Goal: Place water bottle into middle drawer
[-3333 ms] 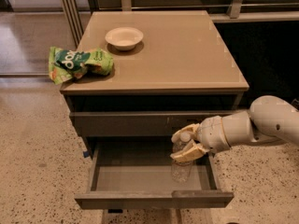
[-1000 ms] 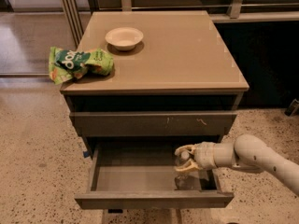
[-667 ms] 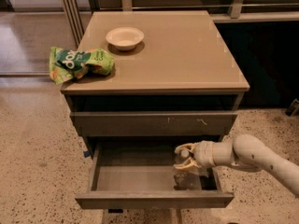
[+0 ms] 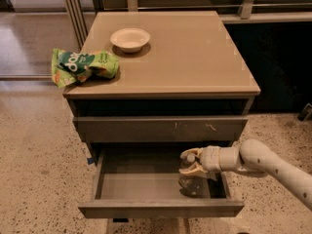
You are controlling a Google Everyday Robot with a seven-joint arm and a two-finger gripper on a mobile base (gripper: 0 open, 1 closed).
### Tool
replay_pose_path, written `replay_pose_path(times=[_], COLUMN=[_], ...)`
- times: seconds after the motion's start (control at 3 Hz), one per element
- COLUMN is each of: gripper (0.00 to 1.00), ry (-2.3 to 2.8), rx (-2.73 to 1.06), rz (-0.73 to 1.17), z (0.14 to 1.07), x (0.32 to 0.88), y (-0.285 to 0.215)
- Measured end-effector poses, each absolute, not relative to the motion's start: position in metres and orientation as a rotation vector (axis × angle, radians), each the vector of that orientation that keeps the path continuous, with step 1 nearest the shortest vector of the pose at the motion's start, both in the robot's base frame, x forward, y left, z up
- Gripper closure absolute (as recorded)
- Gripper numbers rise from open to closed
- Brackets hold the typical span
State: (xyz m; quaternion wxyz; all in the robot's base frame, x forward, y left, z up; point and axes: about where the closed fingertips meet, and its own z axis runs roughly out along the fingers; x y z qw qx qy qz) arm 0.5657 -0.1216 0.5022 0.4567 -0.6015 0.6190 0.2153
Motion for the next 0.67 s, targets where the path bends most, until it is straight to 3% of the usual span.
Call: replay_pose_path(times=[0.67], gripper=[0.97], ry=[1.555], rx=[-1.467], rz=[0.563], z=[0.4806], x=[0.5705], y=[-0.1221])
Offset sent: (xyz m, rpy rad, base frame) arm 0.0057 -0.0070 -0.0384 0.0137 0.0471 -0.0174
